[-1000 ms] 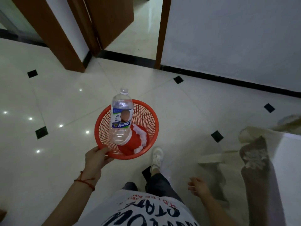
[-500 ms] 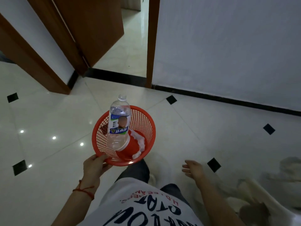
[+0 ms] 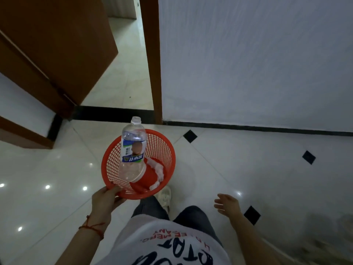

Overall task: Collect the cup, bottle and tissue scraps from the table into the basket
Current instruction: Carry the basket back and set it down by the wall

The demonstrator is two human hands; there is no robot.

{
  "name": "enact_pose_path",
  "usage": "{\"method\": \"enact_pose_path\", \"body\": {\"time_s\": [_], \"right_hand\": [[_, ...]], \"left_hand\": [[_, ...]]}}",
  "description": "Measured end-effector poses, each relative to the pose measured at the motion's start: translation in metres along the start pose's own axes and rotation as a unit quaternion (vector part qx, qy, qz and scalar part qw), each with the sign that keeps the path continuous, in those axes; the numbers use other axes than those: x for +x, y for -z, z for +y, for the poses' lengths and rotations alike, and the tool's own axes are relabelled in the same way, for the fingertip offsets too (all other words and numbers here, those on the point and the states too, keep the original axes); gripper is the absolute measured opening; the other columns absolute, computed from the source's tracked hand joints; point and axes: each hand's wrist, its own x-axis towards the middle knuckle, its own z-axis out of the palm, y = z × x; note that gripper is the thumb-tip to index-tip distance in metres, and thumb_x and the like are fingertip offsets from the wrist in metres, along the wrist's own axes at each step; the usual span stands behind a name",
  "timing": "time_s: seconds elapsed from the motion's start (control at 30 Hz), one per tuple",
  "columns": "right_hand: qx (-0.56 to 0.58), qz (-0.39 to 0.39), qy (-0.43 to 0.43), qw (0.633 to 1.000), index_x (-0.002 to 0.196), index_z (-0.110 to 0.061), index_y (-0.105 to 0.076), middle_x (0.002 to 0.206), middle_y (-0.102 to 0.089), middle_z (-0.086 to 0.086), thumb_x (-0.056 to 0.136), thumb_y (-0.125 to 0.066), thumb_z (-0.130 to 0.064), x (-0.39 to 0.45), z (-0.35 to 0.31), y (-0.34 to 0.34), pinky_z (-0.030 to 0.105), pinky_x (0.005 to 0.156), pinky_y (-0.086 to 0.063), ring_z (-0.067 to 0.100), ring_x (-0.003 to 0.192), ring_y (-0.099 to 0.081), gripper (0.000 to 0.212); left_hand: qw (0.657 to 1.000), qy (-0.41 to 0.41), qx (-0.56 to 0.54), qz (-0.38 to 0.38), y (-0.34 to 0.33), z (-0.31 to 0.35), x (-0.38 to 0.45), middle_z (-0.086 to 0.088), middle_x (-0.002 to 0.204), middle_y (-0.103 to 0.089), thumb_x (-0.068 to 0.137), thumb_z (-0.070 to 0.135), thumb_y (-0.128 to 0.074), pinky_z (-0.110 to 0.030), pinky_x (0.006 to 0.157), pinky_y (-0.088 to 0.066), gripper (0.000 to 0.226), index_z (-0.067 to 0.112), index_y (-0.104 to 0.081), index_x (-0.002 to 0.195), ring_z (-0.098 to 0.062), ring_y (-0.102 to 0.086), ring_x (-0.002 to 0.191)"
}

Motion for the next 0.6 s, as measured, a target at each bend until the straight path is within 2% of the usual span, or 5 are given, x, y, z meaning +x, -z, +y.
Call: {"method": "enact_pose_path", "body": {"time_s": [0.07, 0.17, 0.4, 0.6], "right_hand": [[0.01, 0.011, -0.008, 1.0, 0.119, 0.009, -0.054, 0.118, -0.06, 0.03, 0.093, -0.048, -0.011, 0.008, -0.016, 0.0, 0.029, 0.06, -0.044, 0.03, 0.084, -0.057, 0.033], [0.022, 0.022, -0.024, 0.999, 0.119, 0.008, -0.054, 0.117, -0.062, 0.029, 0.093, -0.049, -0.011, 0.02, -0.032, 0.002, 0.028, 0.061, -0.045, 0.031, 0.086, -0.058, 0.033], [0.023, 0.024, -0.042, 0.999, 0.115, 0.009, -0.056, 0.108, -0.063, 0.029, 0.093, -0.049, -0.01, 0.064, -0.075, 0.003, 0.028, 0.058, -0.044, 0.028, 0.076, -0.057, 0.031], [0.003, -0.001, -0.043, 0.999, 0.116, 0.006, -0.056, 0.114, -0.063, 0.028, 0.093, -0.048, -0.012, 0.106, -0.135, 0.003, 0.027, 0.06, -0.045, 0.029, 0.083, -0.059, 0.03]], "left_hand": [[1.0, -0.003, 0.014, -0.006, -0.02, 0.023, 0.017, -0.015, 0.09, -0.064, 0.082, 0.002, -0.06, -0.034, 0.066, -0.053, 0.005, 0.004, -0.06, 0.087, -0.024, -0.062, 0.077], [1.0, -0.007, 0.022, -0.017, -0.047, 0.051, 0.038, -0.011, 0.083, -0.065, 0.082, 0.001, -0.06, -0.024, 0.05, -0.054, 0.007, 0.007, -0.061, 0.08, -0.022, -0.062, 0.074], [0.999, -0.004, 0.041, -0.024, -0.115, 0.092, 0.075, -0.008, 0.083, -0.066, 0.081, 0.003, -0.061, -0.032, 0.064, -0.053, 0.008, 0.01, -0.061, 0.079, -0.024, -0.064, 0.076], [0.999, 0.007, 0.05, -0.013, -0.164, 0.111, 0.091, -0.008, 0.086, -0.066, 0.082, 0.005, -0.061, -0.03, 0.059, -0.051, 0.006, 0.011, -0.06, 0.083, -0.024, -0.064, 0.079]]}}
